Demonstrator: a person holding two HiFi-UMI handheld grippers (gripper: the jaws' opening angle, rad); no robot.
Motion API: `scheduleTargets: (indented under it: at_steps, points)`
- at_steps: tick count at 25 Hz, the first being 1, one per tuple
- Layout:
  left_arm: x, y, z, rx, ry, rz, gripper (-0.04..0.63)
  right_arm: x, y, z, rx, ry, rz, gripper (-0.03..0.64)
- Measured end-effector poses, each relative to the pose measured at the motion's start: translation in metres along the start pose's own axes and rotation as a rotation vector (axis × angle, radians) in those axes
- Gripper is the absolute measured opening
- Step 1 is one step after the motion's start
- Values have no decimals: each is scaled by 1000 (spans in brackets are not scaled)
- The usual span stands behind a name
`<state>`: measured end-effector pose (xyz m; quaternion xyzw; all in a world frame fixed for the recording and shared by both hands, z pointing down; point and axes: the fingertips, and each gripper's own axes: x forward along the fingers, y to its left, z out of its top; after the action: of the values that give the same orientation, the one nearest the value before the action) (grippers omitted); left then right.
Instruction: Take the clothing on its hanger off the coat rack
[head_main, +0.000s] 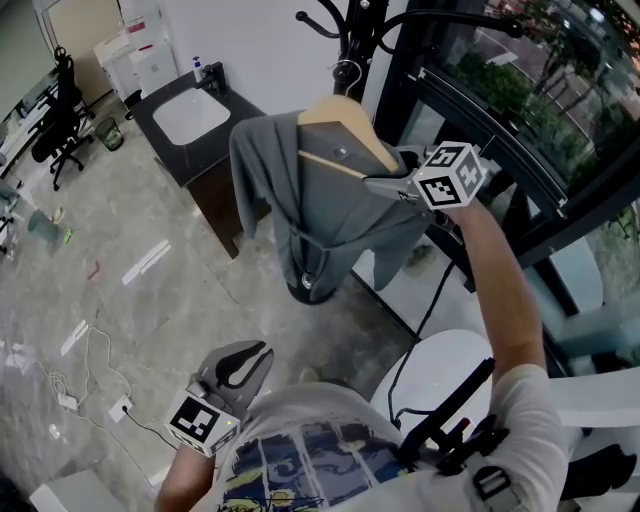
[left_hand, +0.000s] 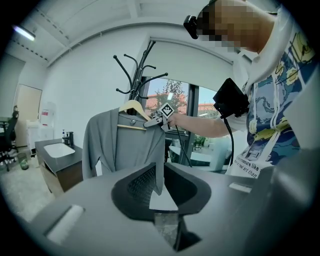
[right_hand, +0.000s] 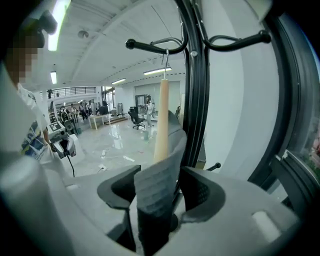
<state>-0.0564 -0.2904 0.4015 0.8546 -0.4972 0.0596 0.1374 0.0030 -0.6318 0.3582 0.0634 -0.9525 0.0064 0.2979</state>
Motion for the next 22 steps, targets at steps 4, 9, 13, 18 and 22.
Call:
scheduleTargets:
  at_steps: [4, 9, 13, 18, 22]
  points:
    - [-5, 1, -4, -8, 4, 19, 54, 3, 4, 6, -26, -8, 9, 134]
    - [-17, 3, -7, -17, 0, 35, 54, 0, 3, 9, -40, -5, -36, 6]
    - [-25, 5, -13, -23, 6, 39, 54, -6, -1, 10, -34, -7, -93, 5]
    - [-38, 6, -19, -28, 1, 39, 54, -11, 3, 11, -23, 12, -128, 5]
    - [-50, 8, -23, -31, -6, 35, 54, -17, 9, 17, -20, 15, -148, 5]
